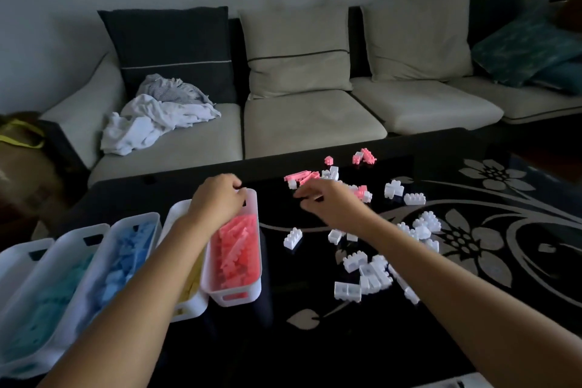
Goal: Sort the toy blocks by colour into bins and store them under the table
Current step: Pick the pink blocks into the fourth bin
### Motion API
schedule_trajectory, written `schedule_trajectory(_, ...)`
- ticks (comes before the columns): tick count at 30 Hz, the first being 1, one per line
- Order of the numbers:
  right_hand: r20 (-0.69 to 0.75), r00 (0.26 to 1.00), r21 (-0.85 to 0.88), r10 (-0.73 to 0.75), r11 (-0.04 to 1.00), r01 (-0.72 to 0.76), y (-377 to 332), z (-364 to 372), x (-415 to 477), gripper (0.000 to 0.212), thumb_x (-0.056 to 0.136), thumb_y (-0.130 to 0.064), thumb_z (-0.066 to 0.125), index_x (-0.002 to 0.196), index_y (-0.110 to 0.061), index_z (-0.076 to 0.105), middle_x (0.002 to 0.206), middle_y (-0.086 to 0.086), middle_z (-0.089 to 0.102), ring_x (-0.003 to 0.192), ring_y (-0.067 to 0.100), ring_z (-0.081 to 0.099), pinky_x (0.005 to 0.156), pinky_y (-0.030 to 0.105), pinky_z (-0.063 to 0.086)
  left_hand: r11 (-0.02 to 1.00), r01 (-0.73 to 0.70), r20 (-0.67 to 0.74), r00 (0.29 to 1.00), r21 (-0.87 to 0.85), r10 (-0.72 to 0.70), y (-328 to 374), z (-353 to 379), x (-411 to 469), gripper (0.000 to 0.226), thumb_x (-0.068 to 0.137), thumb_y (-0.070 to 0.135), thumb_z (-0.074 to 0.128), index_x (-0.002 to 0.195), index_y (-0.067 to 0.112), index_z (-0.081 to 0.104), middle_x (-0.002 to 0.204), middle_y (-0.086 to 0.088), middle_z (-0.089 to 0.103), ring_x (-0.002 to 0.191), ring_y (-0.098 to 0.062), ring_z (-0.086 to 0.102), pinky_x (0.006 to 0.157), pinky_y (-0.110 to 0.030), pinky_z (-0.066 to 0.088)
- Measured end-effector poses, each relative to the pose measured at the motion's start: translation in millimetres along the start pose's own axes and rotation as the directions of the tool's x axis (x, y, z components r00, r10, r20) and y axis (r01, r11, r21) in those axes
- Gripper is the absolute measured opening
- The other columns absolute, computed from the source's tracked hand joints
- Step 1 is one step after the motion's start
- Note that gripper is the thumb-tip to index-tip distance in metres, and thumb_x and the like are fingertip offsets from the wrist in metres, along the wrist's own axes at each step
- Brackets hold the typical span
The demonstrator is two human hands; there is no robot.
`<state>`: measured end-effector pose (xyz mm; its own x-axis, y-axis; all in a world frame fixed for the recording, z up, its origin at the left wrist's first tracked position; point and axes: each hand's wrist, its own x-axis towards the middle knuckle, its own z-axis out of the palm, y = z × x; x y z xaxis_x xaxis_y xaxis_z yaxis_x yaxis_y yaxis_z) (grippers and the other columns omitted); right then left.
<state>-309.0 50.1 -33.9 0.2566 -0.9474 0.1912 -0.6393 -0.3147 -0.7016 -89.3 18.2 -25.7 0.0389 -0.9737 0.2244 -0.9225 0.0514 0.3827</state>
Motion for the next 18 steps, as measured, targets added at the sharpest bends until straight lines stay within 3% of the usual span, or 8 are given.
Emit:
schedule_trajectory(3,-0.118,0.989,-0.221,0.083,0.969,-0.108,47.4,-24.7,20.9,0.044,0.085,-0.001,0.056,0.126,-0.017,0.054,0.131,0.004,0.049,0.117,0.017,0.049,0.090,0.019,0.037,0.991,-0.100,0.049,0.993,-0.086,0.104,18.7,12.9,25.6,0.025,0.088,0.019,0.059,0.110,0.011,0.066,0.103,-0.005,0.071,0.099,-0.022,0.064,0.089,-0.031,0.048)
schedule_trajectory(7,-0.099,0.958,-0.352,0.268,0.891,-0.285,101.4,-35.3,37.8,0.057,0.081,0.001,0.058,0.132,-0.020,0.044,0.133,0.012,0.038,0.122,0.031,0.038,0.089,0.028,0.037,0.975,-0.185,0.188,0.960,-0.122,0.206,45.6,37.9,57.3,0.035,0.088,0.019,0.062,0.123,0.013,0.060,0.121,-0.006,0.062,0.107,-0.019,0.060,0.092,-0.025,0.043)
schedule_trajectory(10,-0.055,0.957,-0.401,0.285,0.871,-0.283,123.9,-33.2,43.4,0.052,0.081,-0.012,0.069,0.126,-0.023,0.048,0.128,0.010,0.038,0.116,0.029,0.042,0.088,0.029,0.039,0.974,-0.196,0.276,0.935,-0.117,0.221,62.6,64.3,82.2,0.039,0.088,0.017,0.062,0.127,0.015,0.056,0.128,-0.006,0.057,0.114,-0.019,0.055,0.089,-0.023,0.040)
schedule_trajectory(14,-0.014,0.968,-0.384,0.252,0.892,-0.238,134.5,-28.5,47.7,0.044,0.081,-0.017,0.071,0.122,-0.022,0.054,0.125,0.007,0.040,0.103,0.022,0.049,0.082,0.027,0.045,0.979,-0.196,0.326,0.924,-0.048,0.201,74.9,92.5,107.0,0.037,0.090,0.017,0.059,0.127,0.012,0.057,0.133,-0.008,0.054,0.119,-0.022,0.052,0.093,-0.029,0.041)
schedule_trajectory(18,0.021,0.979,-0.407,0.202,0.896,-0.177,138.1,-28.8,51.2,0.035,0.085,-0.017,0.067,0.119,-0.018,0.059,0.116,0.005,0.051,0.089,0.013,0.047,0.072,0.022,0.038,0.984,-0.179,0.389,0.907,0.012,0.160,76.2,112.5,126.4,0.044,0.088,0.026,0.061,0.130,0.015,0.055,0.138,-0.010,0.048,0.121,-0.024,0.050,0.096,-0.031,0.040)
